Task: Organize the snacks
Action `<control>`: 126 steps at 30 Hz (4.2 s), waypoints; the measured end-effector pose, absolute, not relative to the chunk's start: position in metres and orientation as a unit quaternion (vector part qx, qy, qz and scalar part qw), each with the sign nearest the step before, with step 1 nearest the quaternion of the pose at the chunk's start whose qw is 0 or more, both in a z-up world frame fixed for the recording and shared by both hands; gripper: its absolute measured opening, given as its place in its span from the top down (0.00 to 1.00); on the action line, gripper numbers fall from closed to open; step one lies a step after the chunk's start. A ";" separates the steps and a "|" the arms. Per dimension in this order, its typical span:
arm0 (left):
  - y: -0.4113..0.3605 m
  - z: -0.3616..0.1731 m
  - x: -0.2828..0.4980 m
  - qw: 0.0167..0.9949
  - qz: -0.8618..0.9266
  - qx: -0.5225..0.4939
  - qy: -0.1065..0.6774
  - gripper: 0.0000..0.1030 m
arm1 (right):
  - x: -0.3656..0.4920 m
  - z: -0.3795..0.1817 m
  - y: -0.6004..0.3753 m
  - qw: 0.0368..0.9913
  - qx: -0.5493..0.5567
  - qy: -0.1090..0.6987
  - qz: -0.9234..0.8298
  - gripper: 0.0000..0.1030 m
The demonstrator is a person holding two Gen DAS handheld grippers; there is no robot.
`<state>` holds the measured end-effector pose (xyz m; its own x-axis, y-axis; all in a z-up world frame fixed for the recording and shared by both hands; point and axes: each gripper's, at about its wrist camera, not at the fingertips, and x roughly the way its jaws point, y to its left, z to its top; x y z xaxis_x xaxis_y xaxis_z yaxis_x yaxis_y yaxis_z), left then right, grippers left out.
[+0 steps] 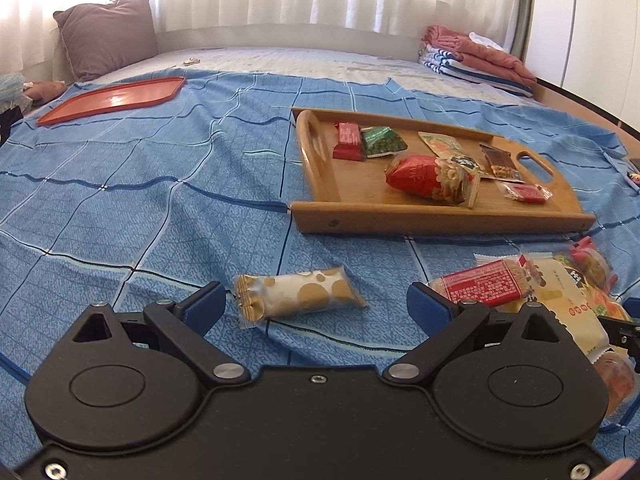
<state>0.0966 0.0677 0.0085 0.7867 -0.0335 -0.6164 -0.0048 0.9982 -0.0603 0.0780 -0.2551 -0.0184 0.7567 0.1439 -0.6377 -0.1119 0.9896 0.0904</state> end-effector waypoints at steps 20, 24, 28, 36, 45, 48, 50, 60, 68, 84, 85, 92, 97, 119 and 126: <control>0.065 0.000 0.106 0.947 0.020 -0.024 0.319 0.38 | 0.088 -0.028 -0.245 0.942 0.026 0.326 0.071 0.04; 0.066 0.001 0.105 0.948 0.020 -0.024 0.316 0.43 | 0.088 -0.029 -0.244 0.943 0.026 0.323 0.071 0.04; 0.066 0.003 0.102 0.952 0.019 -0.017 0.307 0.46 | 0.088 -0.028 -0.243 0.944 0.024 0.321 0.071 0.05; 0.067 0.009 0.097 0.956 0.017 0.000 0.293 0.50 | 0.085 -0.020 -0.238 0.943 0.018 0.326 0.069 0.29; 0.051 0.008 0.087 0.960 0.002 0.067 0.274 0.37 | 0.081 -0.018 -0.239 0.942 0.018 0.330 0.066 0.37; 0.044 0.004 0.091 0.958 -0.001 0.075 0.278 0.29 | 0.079 -0.018 -0.240 0.943 0.017 0.327 0.062 0.35; 0.042 0.001 0.095 0.956 0.005 0.074 0.284 0.28 | 0.080 -0.019 -0.241 0.943 0.017 0.326 0.061 0.29; 0.049 -0.010 0.111 0.949 0.038 0.024 0.313 0.18 | 0.088 -0.024 -0.230 0.943 0.005 0.325 0.071 0.27; 0.053 -0.003 0.104 0.951 0.037 0.005 0.307 0.51 | 0.087 -0.024 -0.223 0.948 -0.001 0.312 0.065 0.37; 0.034 0.041 0.089 0.967 -0.002 0.036 0.251 0.52 | 0.068 0.013 -0.243 0.960 0.036 0.274 0.053 0.39; 0.033 0.044 0.091 0.968 -0.004 0.036 0.250 0.52 | 0.069 0.017 -0.244 0.961 0.037 0.269 0.051 0.58; 0.031 0.056 0.103 0.968 -0.012 0.032 0.248 0.52 | 0.085 0.029 -0.248 0.958 0.022 0.283 0.049 0.61; 0.027 0.049 0.101 0.967 -0.018 0.041 0.253 0.52 | 0.079 0.010 -0.241 0.941 0.019 0.332 0.069 0.36; 0.032 0.044 0.109 0.964 -0.019 0.031 0.263 0.52 | 0.083 0.000 -0.237 0.944 0.067 0.322 0.032 0.40; 0.029 0.057 0.132 0.966 -0.025 0.032 0.255 0.52 | 0.101 0.033 -0.249 0.954 0.088 0.285 0.032 0.40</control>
